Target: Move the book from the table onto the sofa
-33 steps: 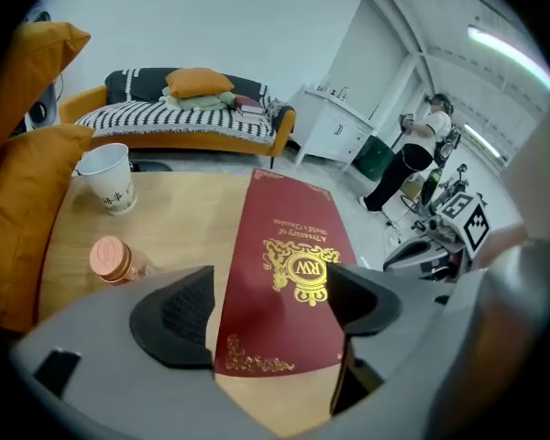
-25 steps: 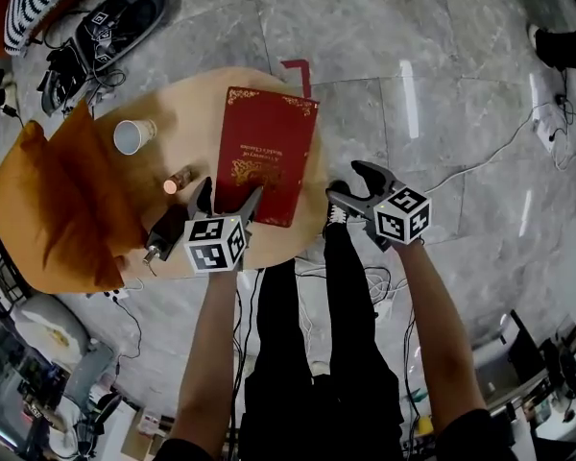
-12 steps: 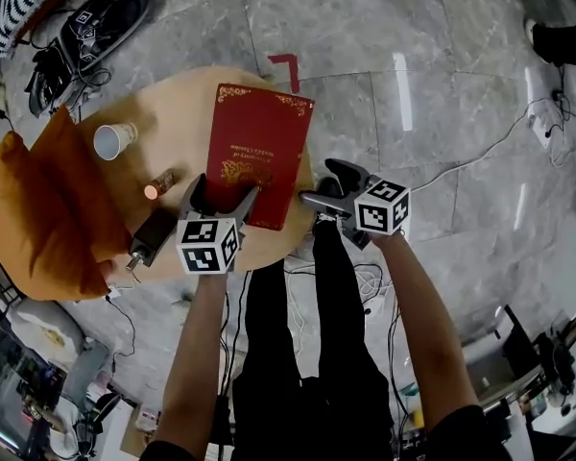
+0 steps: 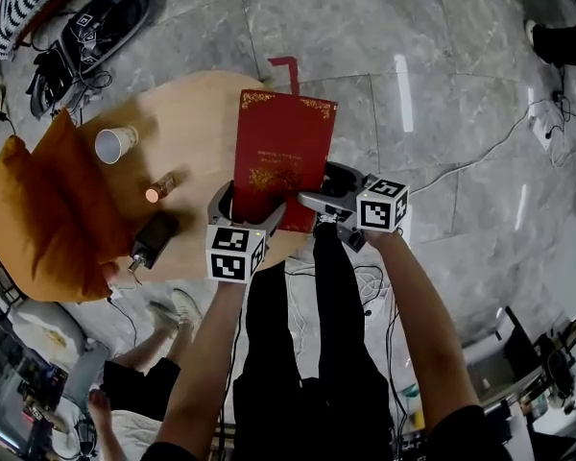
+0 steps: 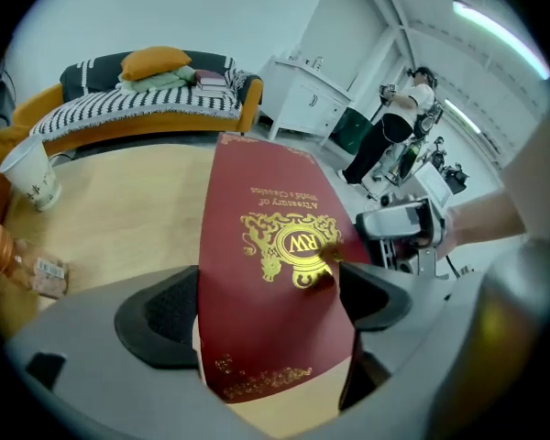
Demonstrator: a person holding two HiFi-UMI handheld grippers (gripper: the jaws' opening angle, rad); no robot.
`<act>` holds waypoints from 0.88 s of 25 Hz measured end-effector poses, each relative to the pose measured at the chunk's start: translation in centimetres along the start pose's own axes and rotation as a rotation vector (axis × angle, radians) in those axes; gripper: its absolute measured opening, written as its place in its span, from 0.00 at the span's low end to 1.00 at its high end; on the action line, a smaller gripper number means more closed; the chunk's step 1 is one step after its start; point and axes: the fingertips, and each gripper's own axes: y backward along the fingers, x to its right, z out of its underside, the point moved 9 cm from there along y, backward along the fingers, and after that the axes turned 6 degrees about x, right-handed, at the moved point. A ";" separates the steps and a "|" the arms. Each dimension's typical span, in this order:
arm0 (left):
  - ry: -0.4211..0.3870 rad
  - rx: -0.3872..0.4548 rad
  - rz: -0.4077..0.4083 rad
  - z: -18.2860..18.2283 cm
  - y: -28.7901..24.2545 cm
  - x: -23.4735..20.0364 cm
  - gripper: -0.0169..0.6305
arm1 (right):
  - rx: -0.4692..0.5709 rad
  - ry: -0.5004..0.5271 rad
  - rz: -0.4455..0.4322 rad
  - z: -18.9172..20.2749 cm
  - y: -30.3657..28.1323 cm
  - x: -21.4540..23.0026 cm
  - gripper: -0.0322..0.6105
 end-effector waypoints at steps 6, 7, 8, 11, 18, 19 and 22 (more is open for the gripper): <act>0.011 -0.045 0.052 1.3 0.0 1.2 0.74 | 0.062 -0.072 -0.009 0.0 0.2 -0.4 0.76; 0.019 -0.050 0.056 1.3 0.1 1.1 0.74 | 0.068 -0.081 -0.011 0.0 0.2 -0.4 0.76; 0.028 -0.054 0.059 1.3 0.1 1.1 0.74 | 0.069 -0.090 -0.015 0.0 0.3 -0.5 0.75; 0.056 -0.062 0.083 1.5 0.5 0.7 0.74 | 0.068 -0.127 -0.006 0.0 1.0 -0.6 0.61; 0.122 -0.079 0.133 2.7 1.9 0.8 0.74 | 0.040 -0.211 -0.006 0.8 1.7 -1.1 0.44; 0.130 -0.079 0.140 2.8 2.2 0.8 0.74 | 0.042 -0.220 -0.009 0.9 1.7 -1.3 0.44; 0.168 -0.085 0.178 3.0 3.3 1.2 0.74 | 0.036 -0.244 -0.025 1.4 2.0 -2.4 0.44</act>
